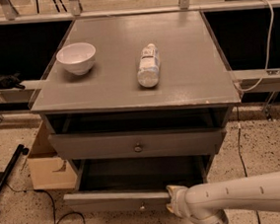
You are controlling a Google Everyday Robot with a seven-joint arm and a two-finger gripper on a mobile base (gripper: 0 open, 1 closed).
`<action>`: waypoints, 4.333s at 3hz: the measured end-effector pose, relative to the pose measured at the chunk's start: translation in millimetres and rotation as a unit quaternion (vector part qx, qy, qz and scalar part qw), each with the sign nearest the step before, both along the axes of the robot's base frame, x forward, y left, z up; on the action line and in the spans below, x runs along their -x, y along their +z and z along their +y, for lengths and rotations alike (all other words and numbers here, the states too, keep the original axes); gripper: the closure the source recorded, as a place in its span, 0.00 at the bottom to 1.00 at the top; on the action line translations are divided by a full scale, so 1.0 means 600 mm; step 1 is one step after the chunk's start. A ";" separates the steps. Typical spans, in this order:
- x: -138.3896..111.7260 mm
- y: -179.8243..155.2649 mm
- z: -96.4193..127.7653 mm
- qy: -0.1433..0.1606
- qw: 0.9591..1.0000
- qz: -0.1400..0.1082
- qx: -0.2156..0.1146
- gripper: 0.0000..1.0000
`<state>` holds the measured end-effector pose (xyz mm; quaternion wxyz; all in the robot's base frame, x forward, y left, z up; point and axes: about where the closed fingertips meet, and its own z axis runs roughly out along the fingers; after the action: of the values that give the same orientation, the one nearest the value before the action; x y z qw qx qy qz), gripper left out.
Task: Open middle drawer
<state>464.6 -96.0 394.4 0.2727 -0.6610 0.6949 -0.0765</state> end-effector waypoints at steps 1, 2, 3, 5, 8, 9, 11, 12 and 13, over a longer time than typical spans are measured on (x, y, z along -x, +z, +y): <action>0.000 0.000 0.000 0.000 1.000 0.000 0.000 1.00; 0.012 -0.008 -0.012 -0.003 1.000 0.001 -0.001 1.00; 0.012 -0.006 -0.007 -0.003 1.000 0.001 -0.001 1.00; 0.058 -0.015 -0.002 -0.004 1.000 0.009 -0.006 1.00; 0.064 -0.017 -0.006 -0.005 1.000 0.012 -0.020 1.00; 0.091 -0.015 0.016 0.005 0.999 0.024 -0.039 1.00; 0.098 -0.014 0.014 0.007 0.999 0.025 -0.042 1.00; 0.098 -0.012 0.014 0.007 0.999 0.025 -0.042 1.00; 0.118 -0.014 0.009 0.008 0.999 0.023 -0.048 1.00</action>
Offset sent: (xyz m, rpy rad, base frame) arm -0.0247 -0.0318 -0.0168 0.0062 0.0081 -0.0253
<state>393.7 -90.5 385.7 0.2891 -0.6539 0.6987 -0.0257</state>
